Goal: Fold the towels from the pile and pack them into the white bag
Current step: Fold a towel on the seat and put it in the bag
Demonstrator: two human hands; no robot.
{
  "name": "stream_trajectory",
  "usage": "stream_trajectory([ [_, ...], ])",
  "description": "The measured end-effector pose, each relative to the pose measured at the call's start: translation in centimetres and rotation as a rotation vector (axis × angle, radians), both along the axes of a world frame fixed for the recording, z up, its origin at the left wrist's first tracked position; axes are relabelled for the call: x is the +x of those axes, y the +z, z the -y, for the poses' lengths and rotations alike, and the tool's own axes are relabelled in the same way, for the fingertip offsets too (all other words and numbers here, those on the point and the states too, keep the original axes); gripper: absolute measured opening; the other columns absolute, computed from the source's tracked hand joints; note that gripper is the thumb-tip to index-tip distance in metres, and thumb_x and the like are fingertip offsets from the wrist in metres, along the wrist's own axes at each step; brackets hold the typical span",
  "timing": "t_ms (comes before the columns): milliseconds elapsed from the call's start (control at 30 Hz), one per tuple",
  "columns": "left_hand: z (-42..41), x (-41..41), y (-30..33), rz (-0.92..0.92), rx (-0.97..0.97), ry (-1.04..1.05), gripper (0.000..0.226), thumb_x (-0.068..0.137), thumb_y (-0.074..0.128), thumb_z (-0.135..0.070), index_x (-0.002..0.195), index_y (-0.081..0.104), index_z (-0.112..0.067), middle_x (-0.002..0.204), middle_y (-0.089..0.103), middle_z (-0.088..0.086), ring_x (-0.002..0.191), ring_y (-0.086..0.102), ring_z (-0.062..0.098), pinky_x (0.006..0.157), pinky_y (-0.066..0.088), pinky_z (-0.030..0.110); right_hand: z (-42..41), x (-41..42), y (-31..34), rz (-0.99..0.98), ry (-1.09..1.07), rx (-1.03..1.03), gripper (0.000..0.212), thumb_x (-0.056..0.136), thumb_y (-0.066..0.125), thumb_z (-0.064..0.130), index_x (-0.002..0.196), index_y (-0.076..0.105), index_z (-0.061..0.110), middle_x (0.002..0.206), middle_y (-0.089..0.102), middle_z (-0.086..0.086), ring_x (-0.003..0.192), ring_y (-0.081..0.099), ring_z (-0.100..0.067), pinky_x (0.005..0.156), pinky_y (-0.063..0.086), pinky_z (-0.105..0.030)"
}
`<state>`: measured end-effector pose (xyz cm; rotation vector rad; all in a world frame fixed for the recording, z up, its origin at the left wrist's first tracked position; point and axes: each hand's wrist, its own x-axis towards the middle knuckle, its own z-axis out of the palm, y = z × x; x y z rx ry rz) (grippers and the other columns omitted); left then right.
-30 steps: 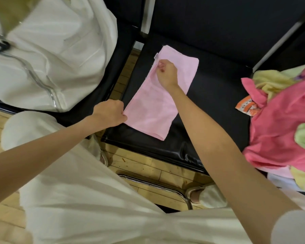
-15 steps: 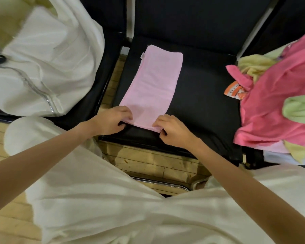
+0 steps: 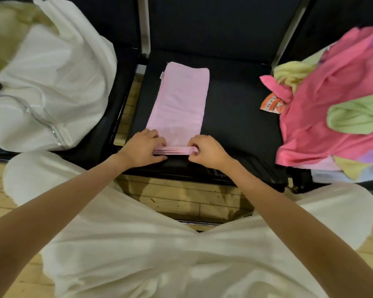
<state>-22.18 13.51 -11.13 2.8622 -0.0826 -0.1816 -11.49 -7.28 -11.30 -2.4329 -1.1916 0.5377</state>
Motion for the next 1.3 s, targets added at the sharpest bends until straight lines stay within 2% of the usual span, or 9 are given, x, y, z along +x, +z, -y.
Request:
stream_trajectory([
  [167,1.0,0.2,0.3,-0.042,-0.186,-0.035,0.003,0.08,0.069,-0.015,0.083,0.067,-0.016,0.079,0.058,-0.005,0.076,0.057,0.016,0.067,0.045,0.03,3.2,0.8,0.3,-0.276,-0.242,0.145,0.008,0.075,0.064,0.004,0.074,0.063,0.011,0.071,0.06,0.0,0.065,0.055,-0.011,0.058,0.045,-0.024],
  [267,1.4,0.6,1.3,-0.09,-0.444,0.046,0.01,0.078,0.072,-0.019,0.076,0.064,-0.025,0.075,0.059,-0.011,0.072,0.058,0.007,0.065,0.044,0.023,4.6,0.9,0.3,-0.414,-0.371,0.333,0.011,0.073,0.055,0.001,0.065,0.061,0.006,0.069,0.054,-0.002,0.064,0.048,-0.012,0.059,0.038,-0.022],
  [433,2.1,2.6,2.6,-0.043,-0.777,0.303,0.026,0.083,0.062,-0.015,0.086,0.063,0.011,0.087,0.061,0.027,0.076,0.055,0.017,0.071,0.043,0.025,4.6,1.7,0.5,-0.581,-0.629,0.636,0.025,0.077,0.048,0.015,0.065,0.05,-0.007,0.068,0.042,-0.011,0.066,0.04,-0.017,0.058,0.03,-0.025],
  [533,3.2,4.2,2.3,0.063,-0.841,0.547,0.011,0.09,0.058,-0.009,0.088,0.065,-0.001,0.083,0.064,0.01,0.075,0.055,0.009,0.07,0.044,0.019,3.3,3.0,0.2,-0.484,-0.778,0.637,0.015,0.09,0.048,0.006,0.078,0.057,0.002,0.072,0.048,-0.001,0.067,0.044,-0.006,0.058,0.037,-0.013],
  [633,4.3,5.6,1.1,0.171,-0.757,0.697,0.009,0.093,0.055,-0.014,0.087,0.06,-0.01,0.072,0.055,-0.006,0.065,0.049,0.002,0.053,0.036,0.006,1.6,4.2,-0.7,-0.389,-0.829,0.621,0.016,0.095,0.051,0.012,0.099,0.06,-0.001,0.086,0.056,-0.004,0.078,0.052,-0.009,0.066,0.042,-0.007],
  [767,5.2,7.0,-0.8,0.235,-0.655,0.854,0.016,0.096,0.05,-0.018,0.086,0.055,-0.007,0.069,0.051,-0.003,0.061,0.047,0.009,0.051,0.035,0.016,0.0,5.3,-1.1,-0.554,-0.945,0.608,0.026,0.093,0.057,0.031,0.105,0.056,0.008,0.085,0.055,0.003,0.076,0.052,-0.005,0.066,0.042,-0.015],
  [833,5.4,7.4,-1.6,0.249,-0.575,0.884,0.019,0.098,0.047,-0.021,0.092,0.056,-0.004,0.074,0.053,0.003,0.065,0.051,0.016,0.055,0.038,0.026,-0.2,5.6,-1.4,-0.564,-0.928,0.565,0.032,0.085,0.067,0.021,0.112,0.053,0.011,0.095,0.059,0.001,0.084,0.057,-0.008,0.071,0.046,-0.017],
  [1067,5.1,7.3,-3.3,0.092,0.058,0.612,0.029,0.103,0.035,-0.028,0.111,0.049,-0.003,0.083,0.061,0.011,0.066,0.058,0.025,0.053,0.036,0.033,0.0,6.0,-3.3,-0.214,-0.715,0.259,0.035,0.088,0.061,0.012,0.119,0.046,0.007,0.096,0.057,-0.006,0.082,0.055,-0.018,0.064,0.043,-0.022],
  [1300,4.7,7.1,-3.3,0.164,0.013,0.611,0.02,0.095,0.053,-0.017,0.109,0.049,-0.003,0.105,0.056,0.015,0.089,0.056,0.027,0.063,0.046,0.033,0.3,4.1,-3.6,0.059,-0.677,0.166,0.034,0.088,0.057,0.007,0.121,0.047,0.007,0.119,0.048,-0.012,0.103,0.05,-0.025,0.081,0.043,-0.031],
])
